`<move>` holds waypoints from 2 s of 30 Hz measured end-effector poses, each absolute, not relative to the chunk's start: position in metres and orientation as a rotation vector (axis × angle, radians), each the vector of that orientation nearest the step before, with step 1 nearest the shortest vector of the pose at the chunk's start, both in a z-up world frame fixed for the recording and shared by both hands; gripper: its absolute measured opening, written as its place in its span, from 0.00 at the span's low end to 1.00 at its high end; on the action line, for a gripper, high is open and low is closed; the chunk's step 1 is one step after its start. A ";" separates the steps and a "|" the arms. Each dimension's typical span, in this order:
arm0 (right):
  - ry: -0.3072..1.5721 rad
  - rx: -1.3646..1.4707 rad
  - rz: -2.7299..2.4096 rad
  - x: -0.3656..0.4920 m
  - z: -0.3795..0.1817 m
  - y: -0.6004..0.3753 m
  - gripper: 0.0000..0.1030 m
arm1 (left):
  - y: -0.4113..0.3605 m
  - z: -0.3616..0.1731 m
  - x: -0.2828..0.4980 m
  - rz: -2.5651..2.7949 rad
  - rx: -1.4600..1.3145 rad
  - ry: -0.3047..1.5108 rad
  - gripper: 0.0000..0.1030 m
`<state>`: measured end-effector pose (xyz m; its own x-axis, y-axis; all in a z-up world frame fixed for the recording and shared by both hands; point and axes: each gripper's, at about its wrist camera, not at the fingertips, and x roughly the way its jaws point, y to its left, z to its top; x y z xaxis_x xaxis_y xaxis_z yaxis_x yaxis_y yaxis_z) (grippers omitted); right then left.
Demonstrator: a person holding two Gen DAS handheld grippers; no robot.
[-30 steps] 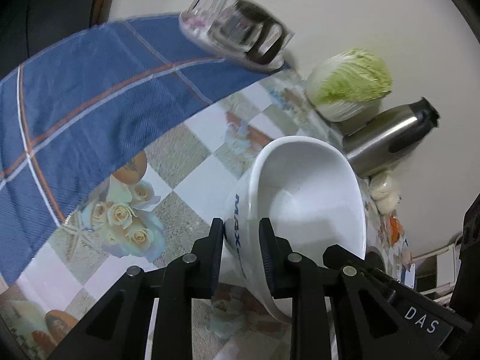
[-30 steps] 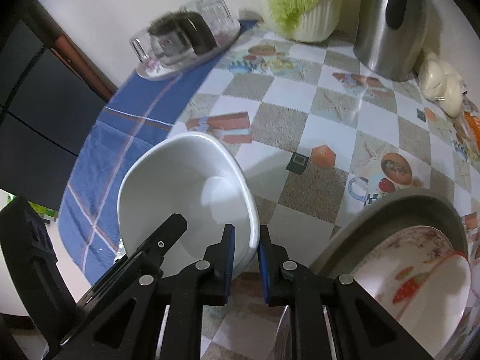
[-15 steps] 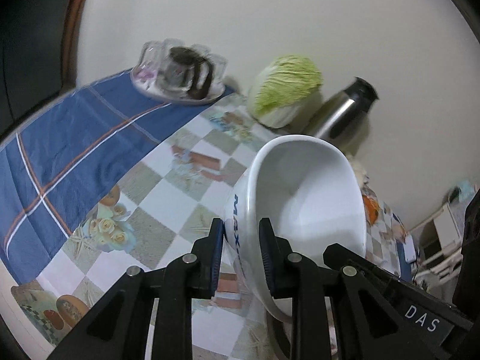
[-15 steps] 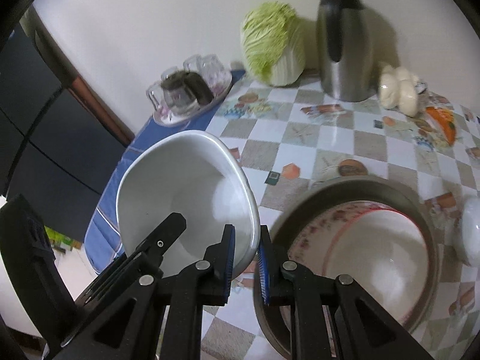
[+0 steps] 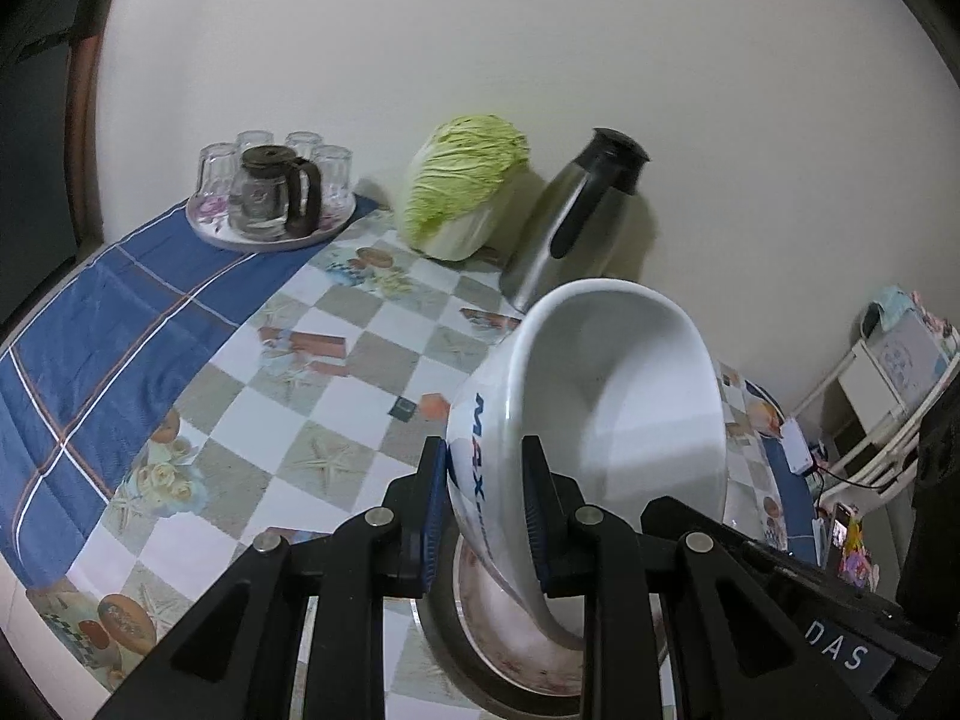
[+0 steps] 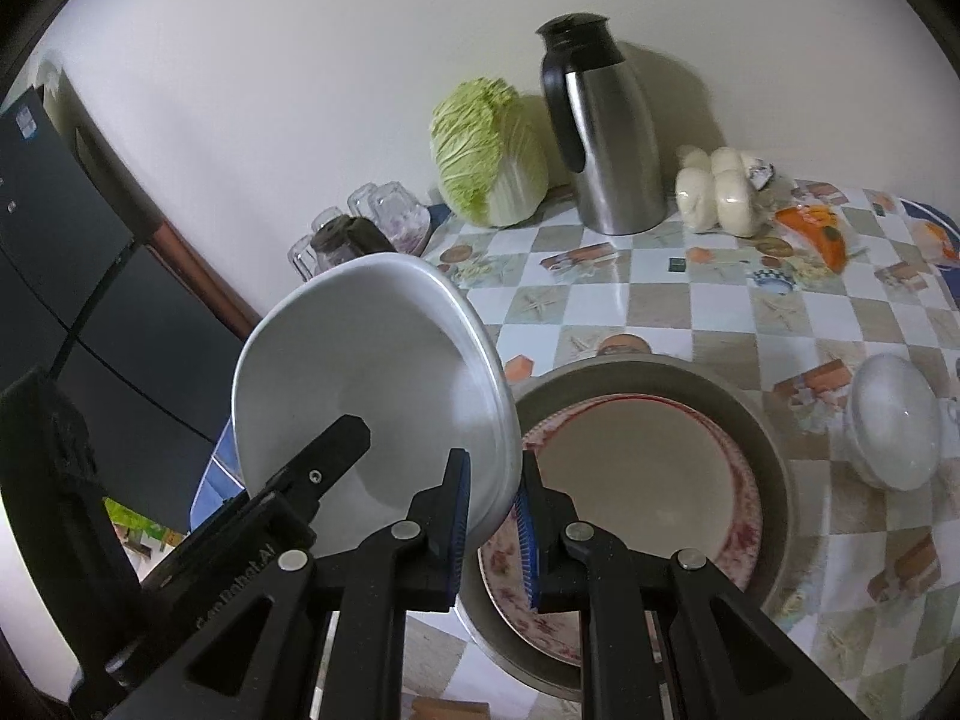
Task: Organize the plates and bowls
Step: 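Lift the MAX bowl with both tools toward the steel basin, then lower the MAX bowl into the red-rimmed bowl with both tools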
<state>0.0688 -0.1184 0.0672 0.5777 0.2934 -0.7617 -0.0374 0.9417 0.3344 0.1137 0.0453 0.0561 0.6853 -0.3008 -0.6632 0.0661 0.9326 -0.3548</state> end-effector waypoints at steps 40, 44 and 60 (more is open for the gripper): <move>0.913 0.470 0.199 0.032 0.073 -0.199 0.18 | -0.032 0.086 0.083 -0.199 -0.155 0.783 0.24; 0.924 0.462 0.186 0.033 0.069 -0.199 0.18 | -0.034 0.080 0.087 -0.196 -0.150 0.787 0.24; 0.989 0.438 0.129 0.042 0.045 -0.198 0.19 | -0.042 0.061 0.102 -0.212 -0.124 0.837 0.24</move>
